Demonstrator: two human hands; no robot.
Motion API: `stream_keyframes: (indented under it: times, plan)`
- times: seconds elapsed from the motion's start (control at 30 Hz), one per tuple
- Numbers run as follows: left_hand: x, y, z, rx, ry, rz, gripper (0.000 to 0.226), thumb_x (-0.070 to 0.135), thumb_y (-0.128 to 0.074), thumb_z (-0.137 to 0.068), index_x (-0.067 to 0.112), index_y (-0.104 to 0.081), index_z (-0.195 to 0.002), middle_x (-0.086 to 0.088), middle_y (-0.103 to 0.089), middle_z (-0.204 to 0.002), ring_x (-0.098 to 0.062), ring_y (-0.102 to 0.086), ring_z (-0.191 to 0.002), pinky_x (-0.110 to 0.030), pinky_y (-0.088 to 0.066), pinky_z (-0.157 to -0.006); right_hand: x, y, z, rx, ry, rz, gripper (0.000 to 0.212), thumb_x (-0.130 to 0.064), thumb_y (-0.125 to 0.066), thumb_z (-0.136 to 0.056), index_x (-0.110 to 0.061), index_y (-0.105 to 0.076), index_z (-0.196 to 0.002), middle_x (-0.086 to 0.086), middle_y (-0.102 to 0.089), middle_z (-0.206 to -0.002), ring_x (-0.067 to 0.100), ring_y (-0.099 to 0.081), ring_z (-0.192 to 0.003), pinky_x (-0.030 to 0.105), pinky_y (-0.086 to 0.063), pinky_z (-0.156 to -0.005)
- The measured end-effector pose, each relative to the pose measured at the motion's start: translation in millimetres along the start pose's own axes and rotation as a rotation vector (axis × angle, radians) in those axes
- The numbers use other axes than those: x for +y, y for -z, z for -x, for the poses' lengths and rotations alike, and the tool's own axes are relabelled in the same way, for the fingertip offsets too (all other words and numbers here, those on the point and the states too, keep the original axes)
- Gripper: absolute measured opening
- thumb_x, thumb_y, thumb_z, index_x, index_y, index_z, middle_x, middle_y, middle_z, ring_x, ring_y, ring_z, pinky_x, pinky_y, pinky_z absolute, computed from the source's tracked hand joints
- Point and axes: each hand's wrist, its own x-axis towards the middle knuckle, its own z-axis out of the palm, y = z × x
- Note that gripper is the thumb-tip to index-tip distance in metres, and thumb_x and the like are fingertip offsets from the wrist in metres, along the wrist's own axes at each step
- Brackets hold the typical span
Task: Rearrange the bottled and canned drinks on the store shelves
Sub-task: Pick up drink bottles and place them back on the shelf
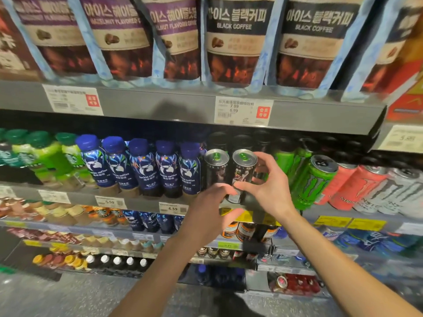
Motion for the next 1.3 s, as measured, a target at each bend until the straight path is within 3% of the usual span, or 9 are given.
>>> stream_keyframes:
  times: [0.17, 0.3, 0.37, 0.53, 0.63, 0.77, 1.07, 1.2, 1.3]
  plan:
    - [3.2, -0.1, -0.8, -0.002, 0.009, 0.007, 0.037, 0.045, -0.068, -0.091, 0.026, -0.062, -0.122, 0.011, -0.062, -0.125, -0.010, -0.057, -0.111, -0.037, -0.047, -0.099, -0.4, -3.0, -0.3, -0.022, -0.002, 0.006, 0.073, -0.011, -0.092, -0.069, -0.032, -0.053, -0.127, -0.016, -0.062, -0.120, 0.001, -0.060, -0.109, 0.012, -0.052, -0.083]
    - [11.8, 0.4, -3.4, 0.019, 0.039, 0.048, 0.034, 0.044, -0.068, -0.091, 0.031, -0.063, -0.121, 0.012, -0.065, -0.120, -0.009, -0.059, -0.108, -0.039, -0.051, -0.095, -5.1, 1.0, 3.9, -0.034, -0.002, 0.046, 0.079, -0.013, -0.090, -0.072, -0.026, -0.050, -0.139, -0.021, -0.060, -0.119, -0.006, -0.058, -0.107, 0.018, -0.053, -0.091]
    - [17.9, 0.5, -6.2, 0.025, 0.035, 0.085, 0.030, 0.045, -0.067, -0.091, 0.035, -0.064, -0.119, 0.013, -0.067, -0.117, -0.008, -0.062, -0.106, -0.039, -0.054, -0.092, -9.7, 7.6, 10.0, -0.013, 0.003, 0.109, 0.083, -0.018, -0.087, -0.076, -0.022, -0.045, -0.147, -0.016, -0.061, -0.124, -0.001, -0.059, -0.112, 0.021, -0.050, -0.099]
    - [51.5, 3.1, -17.6, 0.103, -0.028, 0.293, 0.017, 0.028, -0.069, -0.093, 0.026, -0.072, -0.110, 0.010, -0.070, -0.105, -0.005, -0.068, -0.092, -0.035, -0.058, -0.084, -23.7, 41.8, 36.2, 0.109, 0.112, 0.188, 0.052, -0.022, -0.077, -0.087, -0.023, -0.058, -0.135, -0.011, -0.067, -0.125, 0.004, -0.062, -0.117, 0.023, -0.048, -0.103]
    - [81.1, 1.5, -27.3, 0.147, -0.124, 0.307, 0.016, 0.022, -0.068, -0.093, 0.020, -0.073, -0.107, 0.009, -0.071, -0.103, -0.004, -0.067, -0.095, -0.032, -0.059, -0.084, -26.2, 69.8, 48.7, 0.125, 0.167, 0.246, 0.043, -0.022, -0.075, -0.090, -0.020, -0.062, -0.131, -0.010, -0.068, -0.123, 0.004, -0.063, -0.116, 0.025, -0.050, -0.101]
    - [120.7, -16.9, -37.9, 0.163, -0.268, 0.158, 0.025, 0.033, -0.064, -0.090, 0.017, -0.072, -0.108, 0.006, -0.070, -0.106, -0.012, -0.067, -0.097, -0.037, -0.058, -0.084, -22.7, 115.6, 61.5, 0.191, 0.241, 0.346, 0.042, -0.031, -0.069, -0.090, -0.018, -0.065, -0.130, -0.006, -0.069, -0.125, 0.009, -0.063, -0.116, 0.021, -0.047, -0.101]
    - [233.1, -77.2, -43.3, 0.247, -0.328, -0.221, 0.034, 0.053, -0.053, -0.094, 0.030, -0.067, -0.114, 0.014, -0.067, -0.120, -0.011, -0.063, -0.109, -0.029, -0.053, -0.086, -7.4, 245.2, 77.8, 0.334, 0.373, 0.464, 0.038, -0.033, -0.063, -0.090, -0.016, -0.068, -0.124, -0.002, -0.070, -0.120, 0.018, -0.064, -0.114, 0.032, -0.049, -0.099]
    - [281.5, -111.6, -50.8, 0.339, -0.298, -0.131, 0.039, 0.052, -0.057, -0.089, 0.024, -0.071, -0.113, 0.011, -0.070, -0.114, -0.011, -0.064, -0.104, -0.017, -0.041, -0.088, -4.5, 314.9, 79.2, 0.367, 0.446, 0.520, 0.039, -0.033, -0.063, -0.089, -0.013, -0.069, -0.122, 0.001, -0.071, -0.117, 0.020, -0.064, -0.111, 0.030, -0.047, -0.099]
    - [312.2, -134.0, -53.6, 0.415, -0.373, -0.098, 0.038, 0.045, -0.058, -0.089, 0.016, -0.073, -0.108, 0.006, -0.073, -0.107, -0.014, -0.069, -0.099, -0.028, -0.055, -0.084, -2.9, 362.1, 76.1, 0.406, 0.476, 0.531, 0.038, -0.032, -0.064, -0.087, -0.014, -0.071, -0.120, -0.001, -0.072, -0.115, 0.020, -0.064, -0.108, 0.031, -0.049, -0.095]
